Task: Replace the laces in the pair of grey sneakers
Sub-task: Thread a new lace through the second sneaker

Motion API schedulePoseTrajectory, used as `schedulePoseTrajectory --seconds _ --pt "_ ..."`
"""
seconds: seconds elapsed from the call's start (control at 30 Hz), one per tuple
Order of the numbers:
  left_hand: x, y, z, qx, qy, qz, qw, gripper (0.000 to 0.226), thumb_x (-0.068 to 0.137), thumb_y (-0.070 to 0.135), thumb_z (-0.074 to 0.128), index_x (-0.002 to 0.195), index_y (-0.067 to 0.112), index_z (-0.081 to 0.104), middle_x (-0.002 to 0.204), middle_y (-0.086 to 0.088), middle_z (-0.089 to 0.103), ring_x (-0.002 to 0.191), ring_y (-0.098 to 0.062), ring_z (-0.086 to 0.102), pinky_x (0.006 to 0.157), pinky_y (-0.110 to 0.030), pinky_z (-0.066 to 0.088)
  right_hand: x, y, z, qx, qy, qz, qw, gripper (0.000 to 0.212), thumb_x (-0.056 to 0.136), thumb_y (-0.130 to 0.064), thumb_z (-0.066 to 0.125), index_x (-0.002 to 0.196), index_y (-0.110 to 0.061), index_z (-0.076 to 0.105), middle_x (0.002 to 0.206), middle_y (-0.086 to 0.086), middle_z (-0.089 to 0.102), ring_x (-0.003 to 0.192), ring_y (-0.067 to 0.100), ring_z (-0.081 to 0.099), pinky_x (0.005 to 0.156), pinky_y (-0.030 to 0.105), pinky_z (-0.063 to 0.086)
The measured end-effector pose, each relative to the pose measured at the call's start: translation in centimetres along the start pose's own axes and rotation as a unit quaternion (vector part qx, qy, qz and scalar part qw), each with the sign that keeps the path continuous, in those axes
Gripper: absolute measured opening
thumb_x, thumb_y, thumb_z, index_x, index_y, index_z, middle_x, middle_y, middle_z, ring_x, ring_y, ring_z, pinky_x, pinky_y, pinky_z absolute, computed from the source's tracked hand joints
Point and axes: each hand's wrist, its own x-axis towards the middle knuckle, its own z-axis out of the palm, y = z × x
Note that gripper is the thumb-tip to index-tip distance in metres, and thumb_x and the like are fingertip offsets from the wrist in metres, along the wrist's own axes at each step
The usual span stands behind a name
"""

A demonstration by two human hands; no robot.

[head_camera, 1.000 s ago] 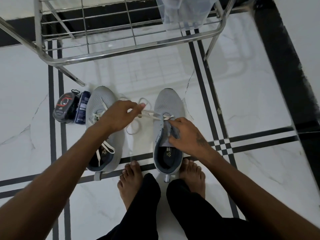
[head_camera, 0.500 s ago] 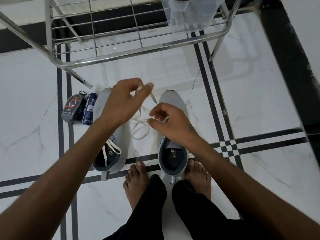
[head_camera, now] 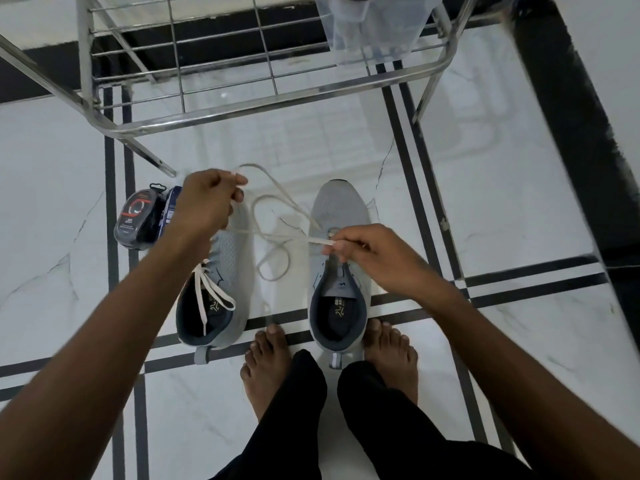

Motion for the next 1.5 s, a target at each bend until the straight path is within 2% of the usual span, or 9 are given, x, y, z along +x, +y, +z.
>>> schedulePoseTrajectory --seconds 0.2,0.4,0.53,0.63,0.87,1.07,1.2,1.37,1.5 --pt "-0.9 -3.7 1.7 0.350 -0.033 0.059 0.934 0.039 0.101 0.018 0.045 0.139 0.010 0.045 0.113 -0.021 0.064 0.103 -0.039 0.062 0.083 -0.038 0.044 1.0 1.8 -1.3 -0.089 0.154 0.032 0.984 0.005 0.090 -0.028 0.072 0.090 -0.025 0.077 0.087 -0.017 0.070 0.088 0.001 0.060 0.082 0.029 0.050" --pt "-3.0 -2.9 4.8 0.455 -0.029 0.322 0.830 0.062 0.091 0.024 0.065 0.148 0.013 0.042 0.163 -0.017 0.013 0.151 -0.036 0.010 0.121 -0.050 0.020 2.3 1.8 -0.5 -0.094 0.161 0.031 0.982 0.006 0.086 -0.031 0.076 0.087 -0.025 0.078 0.084 -0.015 0.071 0.091 0.007 0.062 0.090 0.040 0.051" --pt "-3.5 -1.6 7.6 0.288 -0.211 0.285 0.889 0.048 0.089 0.027 0.072 0.134 0.027 0.057 0.121 0.004 0.068 0.114 -0.014 0.062 0.100 -0.032 0.046 2.9 1.3 0.3 0.008 0.149 0.025 0.988 0.023 0.083 -0.023 0.080 0.094 -0.019 0.061 0.080 -0.006 0.066 0.078 0.007 0.060 0.071 0.024 0.047" --pt "-2.5 -1.3 8.0 0.254 -0.210 0.241 0.913 0.016 0.085 0.026 0.076 0.101 0.028 0.075 0.084 0.013 0.071 0.079 -0.003 0.065 0.084 -0.037 0.053 2.6 1.6 0.0 0.084 0.174 0.044 0.980 0.029 0.087 -0.032 0.075 0.104 -0.018 0.057 0.090 -0.002 0.069 0.083 0.007 0.062 0.072 0.018 0.048" --pt "-1.9 -3.7 8.1 0.384 -0.179 0.276 0.863 0.023 0.096 0.019 0.055 0.109 0.023 0.074 0.099 -0.004 0.066 0.093 -0.023 0.061 0.082 -0.036 0.047 1.3 3.2 1.4 -0.115 0.065 0.151 0.980 0.057 0.081 -0.049 0.074 0.126 -0.017 0.061 0.115 -0.003 0.063 0.102 0.014 0.061 0.083 0.030 0.052" --pt "-2.5 -4.4 11.1 0.430 -0.167 0.270 0.845 0.017 0.093 0.033 0.064 0.096 0.017 0.067 0.101 -0.003 0.060 0.090 -0.021 0.060 0.072 -0.032 0.043 3.2 2.7 3.7 -0.248 0.101 0.146 0.952 0.014 0.084 -0.021 0.067 0.090 -0.009 0.070 0.078 0.002 0.064 0.072 0.019 0.062 0.063 0.025 0.045" --pt "-3.1 -4.3 12.3 0.455 -0.142 0.323 0.818 0.015 0.098 0.024 0.051 0.102 0.011 0.057 0.104 -0.007 0.056 0.094 -0.026 0.056 0.069 -0.039 0.047 3.1 3.7 2.8 -0.184 0.121 0.168 0.961 0.016 0.090 -0.016 0.061 0.099 -0.010 0.073 0.095 0.008 0.072 0.085 0.023 0.067 0.069 0.025 0.046" --pt "-3.7 -4.5 13.0 0.405 -0.150 0.318 0.844 0.009 0.096 0.015 0.053 0.092 0.010 0.047 0.089 -0.011 0.064 0.082 -0.031 0.060 0.068 -0.041 0.045 2.0 4.9 1.7 -0.020 0.147 0.162 0.976 0.025 0.094 -0.013 0.063 0.118 -0.012 0.071 0.113 0.002 0.071 0.094 0.009 0.061 0.082 0.019 0.044" --pt "-4.0 -4.8 13.0 0.268 -0.127 0.252 0.921 0.012 0.087 0.011 0.068 0.086 0.010 0.056 0.083 -0.004 0.068 0.080 -0.023 0.064 0.073 -0.044 0.051 1.4 5.0 1.9 0.039 0.154 0.140 0.977 0.032 0.089 0.004 0.058 0.112 -0.014 0.072 0.101 -0.006 0.070 0.088 0.002 0.062 0.078 0.010 0.046"
